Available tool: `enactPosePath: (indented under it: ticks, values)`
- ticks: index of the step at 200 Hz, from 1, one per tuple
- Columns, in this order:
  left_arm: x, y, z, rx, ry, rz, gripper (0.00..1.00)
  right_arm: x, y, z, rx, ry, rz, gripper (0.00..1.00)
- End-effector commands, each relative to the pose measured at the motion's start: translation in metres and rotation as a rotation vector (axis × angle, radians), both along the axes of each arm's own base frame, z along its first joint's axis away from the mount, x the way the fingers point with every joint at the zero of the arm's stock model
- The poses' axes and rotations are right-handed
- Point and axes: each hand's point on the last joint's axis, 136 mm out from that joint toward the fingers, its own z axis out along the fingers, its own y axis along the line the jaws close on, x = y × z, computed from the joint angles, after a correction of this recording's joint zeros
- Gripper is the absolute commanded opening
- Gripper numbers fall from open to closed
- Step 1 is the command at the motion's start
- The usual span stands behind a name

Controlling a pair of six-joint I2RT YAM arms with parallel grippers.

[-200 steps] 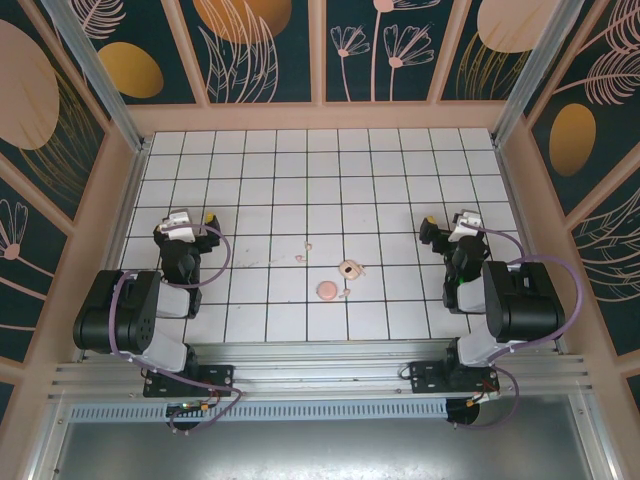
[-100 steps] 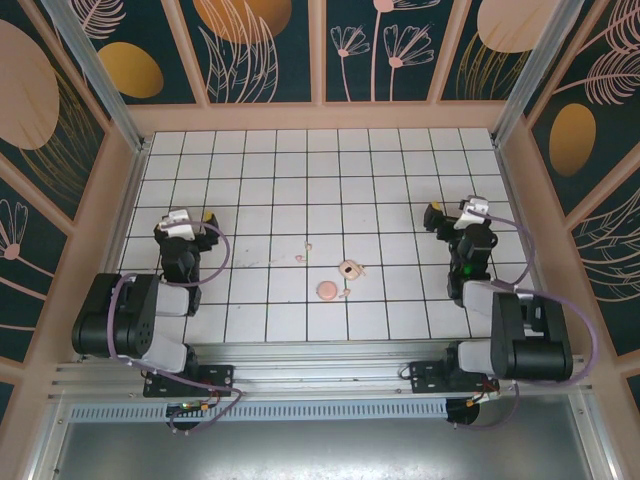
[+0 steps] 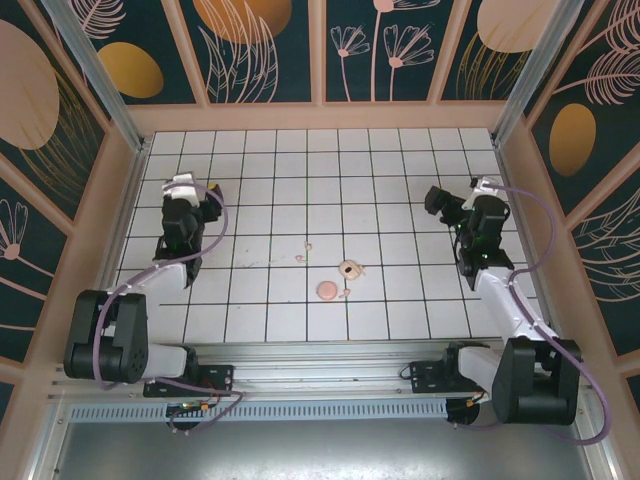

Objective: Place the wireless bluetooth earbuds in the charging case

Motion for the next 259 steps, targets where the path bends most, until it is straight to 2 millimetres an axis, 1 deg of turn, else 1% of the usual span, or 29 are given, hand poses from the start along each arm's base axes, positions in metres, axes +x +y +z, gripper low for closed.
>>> enactPosePath:
  ticks: [1,11,21,38,52,64,78,88,102,117,135,141,142,144,155,193,211,222,232,239,242,246,259]
  values:
    - [0.011,-0.045,-0.010,-0.075,0.110,-0.131,0.75,-0.011,0.021,-0.014,0.151,0.157,0.053,0.99]
    - [0.013,-0.070,-0.014,-0.097,0.152,-0.218,0.73,-0.014,0.028,-0.016,0.174,0.192,0.075,0.99]
    - [0.014,-0.093,-0.019,-0.103,0.194,-0.279,0.72,-0.018,0.035,-0.023,0.184,0.244,0.083,0.99]
    - [0.007,-0.129,-0.027,-0.110,0.264,-0.383,0.71,-0.029,0.047,-0.039,0.170,0.348,0.082,0.99]
    - [-0.001,-0.149,-0.035,-0.088,0.308,-0.423,0.70,-0.038,0.059,-0.050,0.154,0.412,0.092,0.98]
    - [-0.007,-0.160,-0.041,-0.100,0.351,-0.448,0.70,-0.046,0.073,-0.058,0.139,0.455,0.115,0.96]
    - [-0.012,-0.167,-0.048,-0.135,0.398,-0.463,0.70,-0.055,0.091,-0.068,0.128,0.515,0.145,0.92]
    - [-0.015,-0.170,-0.051,-0.159,0.421,-0.466,0.68,-0.062,0.104,-0.076,0.126,0.563,0.177,0.86]
    - [-0.018,-0.171,-0.052,-0.186,0.445,-0.463,0.66,-0.072,0.122,-0.086,0.119,0.631,0.219,0.80]
    - [-0.022,-0.176,-0.051,-0.186,0.471,-0.486,0.63,-0.082,0.134,-0.095,0.096,0.689,0.233,0.79]
    - [-0.032,-0.185,-0.051,-0.152,0.523,-0.520,0.62,-0.086,0.145,-0.093,0.097,0.688,0.258,0.79]
    - [-0.039,-0.187,-0.058,-0.141,0.562,-0.525,0.62,-0.086,0.146,-0.092,0.105,0.682,0.263,0.79]
    - [-0.037,-0.189,-0.054,-0.141,0.555,-0.530,0.62,-0.086,0.147,-0.091,0.107,0.681,0.264,0.79]
    - [-0.037,-0.192,-0.051,-0.140,0.558,-0.534,0.62,-0.086,0.147,-0.091,0.108,0.680,0.265,0.79]
    - [-0.048,-0.202,-0.050,-0.134,0.606,-0.551,0.61,-0.086,0.146,-0.087,0.114,0.661,0.270,0.79]
    - [-0.097,-0.244,-0.064,-0.136,0.808,-0.603,0.59,-0.083,0.127,-0.072,0.174,0.614,0.235,0.80]
    - [-0.121,-0.266,-0.070,-0.080,0.881,-0.633,0.59,-0.083,0.116,-0.067,0.211,0.587,0.215,0.80]
    - [-0.134,-0.276,-0.076,-0.030,0.929,-0.642,0.59,-0.085,0.111,-0.065,0.234,0.571,0.209,0.80]
    - [-0.145,-0.284,-0.081,0.011,0.972,-0.651,0.59,-0.087,0.109,-0.063,0.254,0.560,0.207,0.80]
    - [-0.151,-0.286,-0.085,0.038,1.001,-0.639,0.59,-0.089,0.108,-0.064,0.265,0.555,0.208,0.80]
    - [-0.153,-0.287,-0.084,0.046,1.006,-0.638,0.59,-0.090,0.107,-0.063,0.269,0.551,0.209,0.80]
    - [-0.156,-0.288,-0.095,0.068,1.039,-0.626,0.60,-0.091,0.107,-0.063,0.274,0.548,0.209,0.80]
    - [-0.165,-0.290,-0.107,0.102,1.088,-0.614,0.60,-0.095,0.106,-0.063,0.286,0.543,0.215,0.80]
